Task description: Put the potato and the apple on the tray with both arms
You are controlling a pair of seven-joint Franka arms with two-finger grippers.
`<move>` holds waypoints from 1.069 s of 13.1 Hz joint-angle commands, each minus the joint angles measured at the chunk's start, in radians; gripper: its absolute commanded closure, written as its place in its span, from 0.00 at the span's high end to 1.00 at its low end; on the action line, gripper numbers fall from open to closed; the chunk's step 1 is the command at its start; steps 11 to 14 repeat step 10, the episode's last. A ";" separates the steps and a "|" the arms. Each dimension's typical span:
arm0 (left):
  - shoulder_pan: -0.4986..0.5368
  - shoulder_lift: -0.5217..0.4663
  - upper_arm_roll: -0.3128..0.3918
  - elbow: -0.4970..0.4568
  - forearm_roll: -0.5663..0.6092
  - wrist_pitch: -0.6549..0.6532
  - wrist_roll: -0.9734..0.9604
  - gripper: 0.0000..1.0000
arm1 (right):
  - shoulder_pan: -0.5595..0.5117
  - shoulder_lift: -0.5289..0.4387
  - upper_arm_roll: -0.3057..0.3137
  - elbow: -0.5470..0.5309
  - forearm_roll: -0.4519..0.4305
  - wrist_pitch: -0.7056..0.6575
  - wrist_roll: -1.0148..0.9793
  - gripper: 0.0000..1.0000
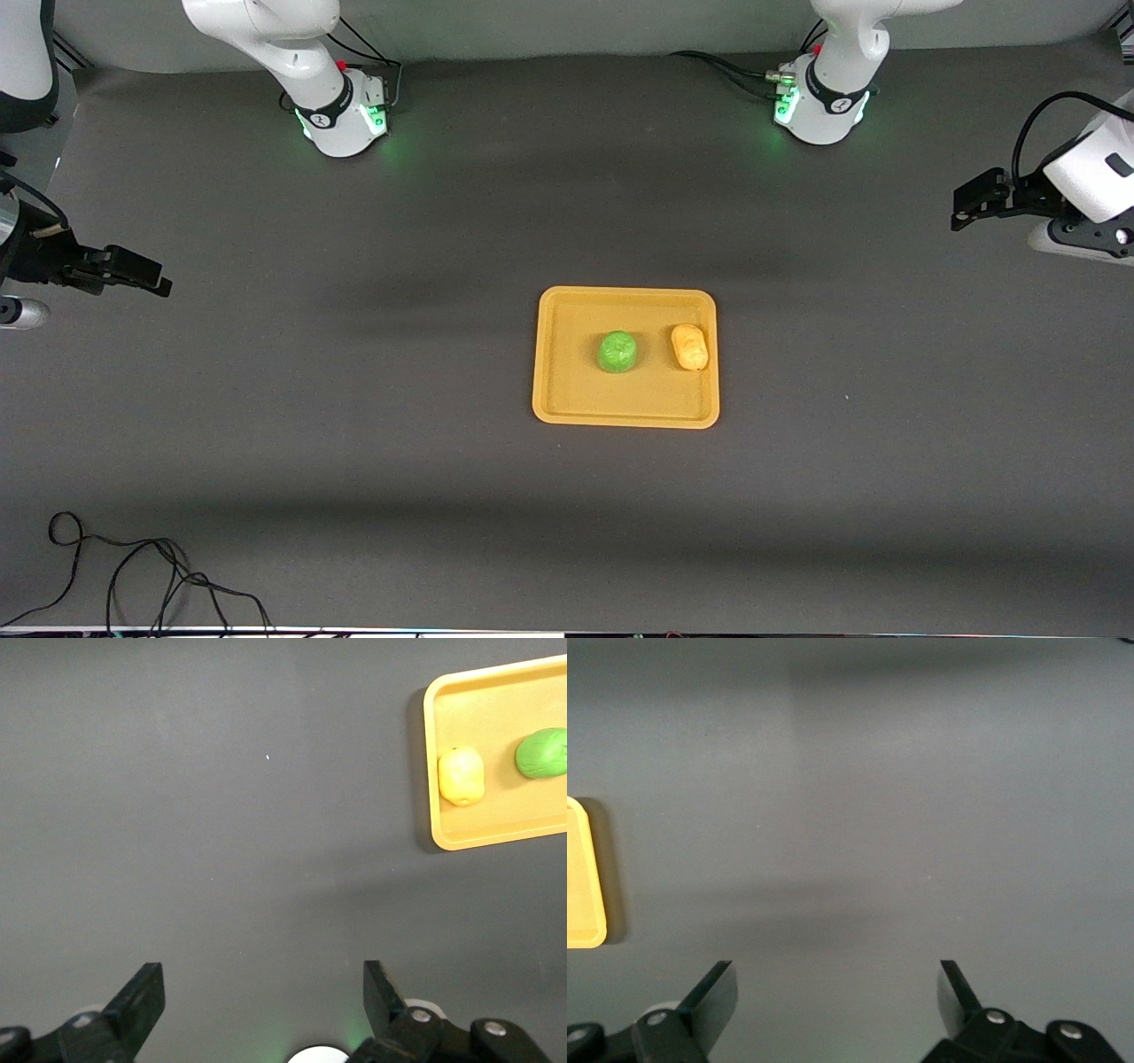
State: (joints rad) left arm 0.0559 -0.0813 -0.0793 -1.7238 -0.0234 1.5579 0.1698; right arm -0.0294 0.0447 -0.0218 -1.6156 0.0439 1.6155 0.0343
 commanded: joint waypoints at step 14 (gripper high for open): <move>0.004 -0.021 0.001 -0.025 0.029 0.039 0.005 1.00 | -0.012 -0.031 0.019 -0.010 -0.027 -0.006 0.019 1.00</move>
